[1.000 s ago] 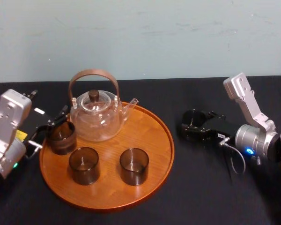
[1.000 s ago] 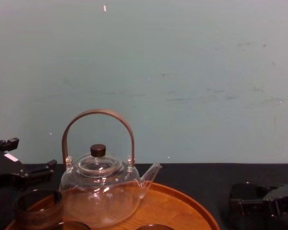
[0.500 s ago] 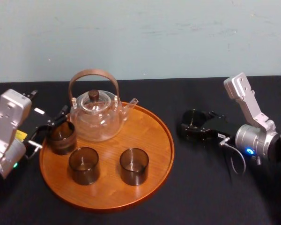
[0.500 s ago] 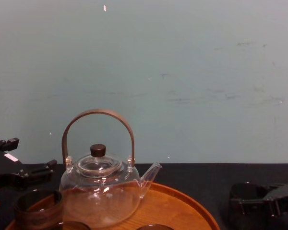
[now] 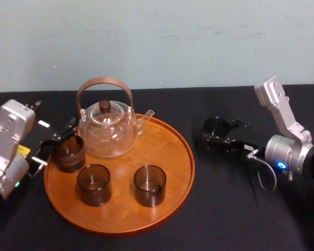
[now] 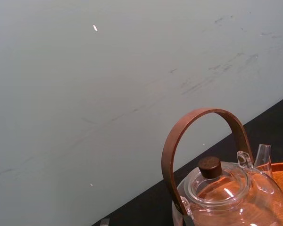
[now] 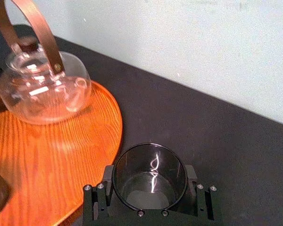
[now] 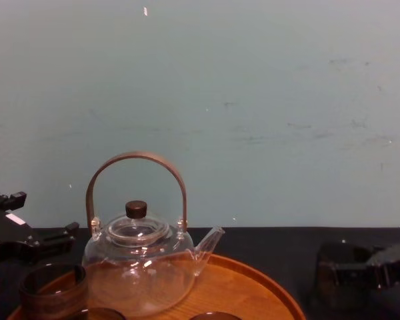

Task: Pick up the glass from the table and place it on the tray.

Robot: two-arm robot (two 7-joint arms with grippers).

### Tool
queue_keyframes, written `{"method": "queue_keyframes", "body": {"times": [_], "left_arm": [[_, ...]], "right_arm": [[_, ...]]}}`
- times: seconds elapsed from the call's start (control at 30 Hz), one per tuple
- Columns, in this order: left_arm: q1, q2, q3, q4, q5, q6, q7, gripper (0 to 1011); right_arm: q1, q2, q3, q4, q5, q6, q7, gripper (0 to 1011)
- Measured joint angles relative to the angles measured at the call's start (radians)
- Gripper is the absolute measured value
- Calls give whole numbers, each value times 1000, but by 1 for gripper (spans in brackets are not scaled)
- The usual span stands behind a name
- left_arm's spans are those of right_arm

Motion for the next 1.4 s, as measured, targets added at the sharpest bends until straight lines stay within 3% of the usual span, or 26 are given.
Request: {"method": "queue_keyframes", "body": {"times": [0.43,0.73,1.0,1.4], "left_arm": [[0,0,0,0,0,0,0,1001],[0,0,0,0,0,0,0,1001],[0,0,0,0,0,0,0,1001],[0,0,0,0,0,0,0,1001]], "right_arm": [[4,34,13,-104,23,-3,32,903],[25,46,-14,-144,29,-8,66,903],[61,37,-61,-121,29,-34,111,903],[113,-3,-137,-46,16,-94,164,904]]}}
